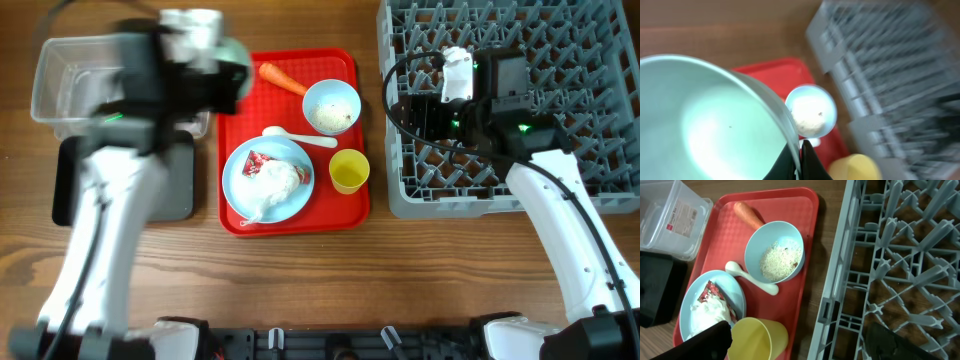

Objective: Sort waste into correct bins and load items into the dishwasher rack

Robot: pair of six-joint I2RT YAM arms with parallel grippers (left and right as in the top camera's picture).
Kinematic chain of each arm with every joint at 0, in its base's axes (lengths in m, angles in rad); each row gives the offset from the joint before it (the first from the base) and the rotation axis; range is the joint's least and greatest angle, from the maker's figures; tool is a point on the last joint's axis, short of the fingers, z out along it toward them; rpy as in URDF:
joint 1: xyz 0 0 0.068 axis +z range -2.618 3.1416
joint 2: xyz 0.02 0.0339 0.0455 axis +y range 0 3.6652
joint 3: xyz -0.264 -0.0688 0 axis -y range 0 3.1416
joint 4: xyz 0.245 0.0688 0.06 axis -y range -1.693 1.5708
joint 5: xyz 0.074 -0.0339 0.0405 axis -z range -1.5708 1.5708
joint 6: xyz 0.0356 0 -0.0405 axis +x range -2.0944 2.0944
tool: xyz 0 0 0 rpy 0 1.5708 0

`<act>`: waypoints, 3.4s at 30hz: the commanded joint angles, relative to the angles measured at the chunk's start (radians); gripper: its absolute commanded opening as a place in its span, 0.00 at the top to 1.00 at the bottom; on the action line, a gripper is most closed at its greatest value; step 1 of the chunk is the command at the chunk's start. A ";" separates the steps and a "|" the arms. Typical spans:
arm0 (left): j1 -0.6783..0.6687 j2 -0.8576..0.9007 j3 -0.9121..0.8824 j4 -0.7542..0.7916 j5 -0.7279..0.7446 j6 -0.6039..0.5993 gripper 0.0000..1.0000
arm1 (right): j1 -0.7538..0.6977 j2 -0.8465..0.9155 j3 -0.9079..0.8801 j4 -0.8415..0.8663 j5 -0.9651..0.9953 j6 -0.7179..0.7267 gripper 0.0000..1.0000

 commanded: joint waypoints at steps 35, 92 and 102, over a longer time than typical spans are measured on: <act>0.064 0.294 0.220 -0.089 -0.213 -0.276 0.44 | 0.181 0.018 0.210 0.097 0.068 0.138 0.13; 0.235 0.109 0.242 -0.341 -0.323 -0.340 0.29 | 0.534 0.813 0.330 0.603 0.346 0.636 0.80; 0.235 0.109 0.242 -0.341 -0.322 -0.340 0.23 | 0.529 0.813 0.330 0.607 0.347 0.636 0.96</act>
